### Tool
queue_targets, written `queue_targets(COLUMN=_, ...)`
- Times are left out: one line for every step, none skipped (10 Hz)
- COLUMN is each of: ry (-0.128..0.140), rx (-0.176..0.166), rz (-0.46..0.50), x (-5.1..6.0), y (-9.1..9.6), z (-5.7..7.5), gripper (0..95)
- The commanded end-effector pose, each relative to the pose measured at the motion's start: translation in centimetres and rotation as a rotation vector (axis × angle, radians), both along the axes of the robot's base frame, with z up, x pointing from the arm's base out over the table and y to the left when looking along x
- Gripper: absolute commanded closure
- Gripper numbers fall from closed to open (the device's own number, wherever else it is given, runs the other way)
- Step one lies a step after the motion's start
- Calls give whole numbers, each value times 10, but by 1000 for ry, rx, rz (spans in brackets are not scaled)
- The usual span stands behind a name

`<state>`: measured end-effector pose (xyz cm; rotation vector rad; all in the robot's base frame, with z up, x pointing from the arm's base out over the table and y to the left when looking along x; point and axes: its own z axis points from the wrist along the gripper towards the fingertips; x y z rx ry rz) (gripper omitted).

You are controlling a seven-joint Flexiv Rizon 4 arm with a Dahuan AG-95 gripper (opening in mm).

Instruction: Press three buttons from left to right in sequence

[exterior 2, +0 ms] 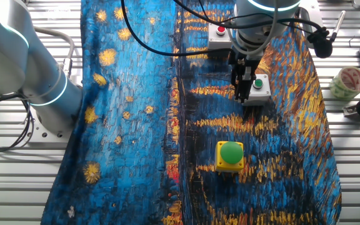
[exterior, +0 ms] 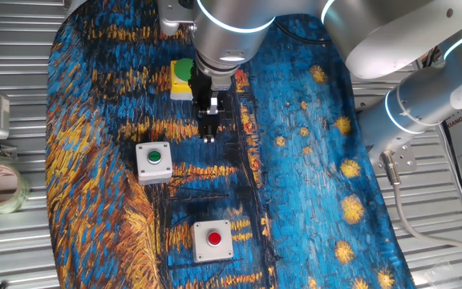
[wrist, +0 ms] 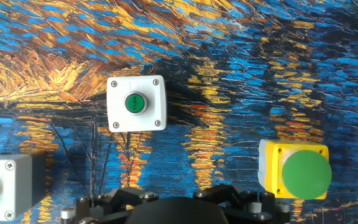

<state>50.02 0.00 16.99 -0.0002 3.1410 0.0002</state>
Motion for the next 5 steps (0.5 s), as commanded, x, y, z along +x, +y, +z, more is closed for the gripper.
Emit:
queue_targets(ry=-82, rx=-6, rz=65, x=0, y=0, z=0, gripper=950)
queue_targets(ry=-82, rx=-8, rz=65, x=0, y=0, z=0, gripper=950)
queue_targets(ry=-82, rx=-10, rz=65, x=0, y=0, z=0, gripper=950)
queue_targets(ry=-82, rx=-12, rz=65, x=0, y=0, z=0, gripper=950)
queue_targets(ry=-82, rx=-12, rz=65, x=0, y=0, z=0, gripper=950)
